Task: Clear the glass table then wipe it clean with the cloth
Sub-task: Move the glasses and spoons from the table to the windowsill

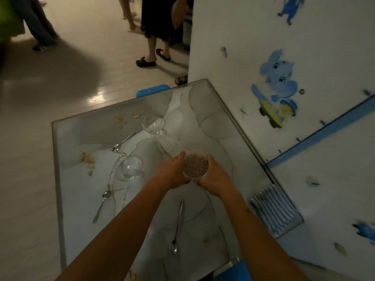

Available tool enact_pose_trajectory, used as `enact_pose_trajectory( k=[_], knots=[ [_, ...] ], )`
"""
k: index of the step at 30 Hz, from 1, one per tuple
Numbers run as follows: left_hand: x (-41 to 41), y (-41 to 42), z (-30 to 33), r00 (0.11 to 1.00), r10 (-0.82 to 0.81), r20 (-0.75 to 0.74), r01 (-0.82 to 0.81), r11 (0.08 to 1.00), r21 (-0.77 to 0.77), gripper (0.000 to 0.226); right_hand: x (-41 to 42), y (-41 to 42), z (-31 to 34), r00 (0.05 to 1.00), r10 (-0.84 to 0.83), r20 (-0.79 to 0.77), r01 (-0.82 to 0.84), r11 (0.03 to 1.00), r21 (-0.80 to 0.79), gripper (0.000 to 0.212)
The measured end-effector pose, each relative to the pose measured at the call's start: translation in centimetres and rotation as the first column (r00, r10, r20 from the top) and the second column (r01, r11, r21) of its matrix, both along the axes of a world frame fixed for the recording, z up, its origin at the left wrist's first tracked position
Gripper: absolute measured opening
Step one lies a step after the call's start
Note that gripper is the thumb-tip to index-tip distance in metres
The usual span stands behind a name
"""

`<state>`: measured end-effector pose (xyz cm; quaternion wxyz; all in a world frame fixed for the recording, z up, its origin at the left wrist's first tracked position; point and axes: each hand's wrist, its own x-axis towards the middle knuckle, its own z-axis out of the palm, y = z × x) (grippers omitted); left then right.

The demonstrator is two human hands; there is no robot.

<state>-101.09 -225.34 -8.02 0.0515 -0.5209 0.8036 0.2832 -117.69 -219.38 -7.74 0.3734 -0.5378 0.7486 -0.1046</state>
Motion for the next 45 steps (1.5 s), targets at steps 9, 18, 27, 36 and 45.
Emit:
enact_pose_trajectory(
  k=[9,18,27,36,45],
  knots=[
    [-1.4,4.3,8.8,0.977,-0.177,-0.12,0.182,0.983,0.03,0.118,-0.3,8.6,10.1,0.987,-0.151,0.06,0.156,0.984,-0.082,0.097],
    [-8.5,14.4,16.5,0.87,-0.453,-0.193,0.453,0.89,-0.047,0.112,-3.9,23.8,17.4,0.912,-0.383,0.145,0.406,0.892,-0.198,0.113],
    [-18.6,30.5,19.8,0.659,-0.718,-0.225,0.716,0.69,-0.105,0.106,-10.9,42.6,18.9,0.755,-0.647,0.103,0.65,0.718,-0.249,0.123],
    [-29.0,48.0,21.0,0.445,-0.827,-0.343,0.858,0.503,-0.101,0.082,-17.7,60.9,18.9,0.568,-0.812,0.131,0.809,0.522,-0.271,0.096],
    [-40.2,55.2,18.6,0.39,-0.851,-0.352,0.9,0.433,-0.05,0.107,-25.3,68.3,18.2,0.383,-0.92,0.079,0.888,0.343,-0.307,0.079]
  ],
)
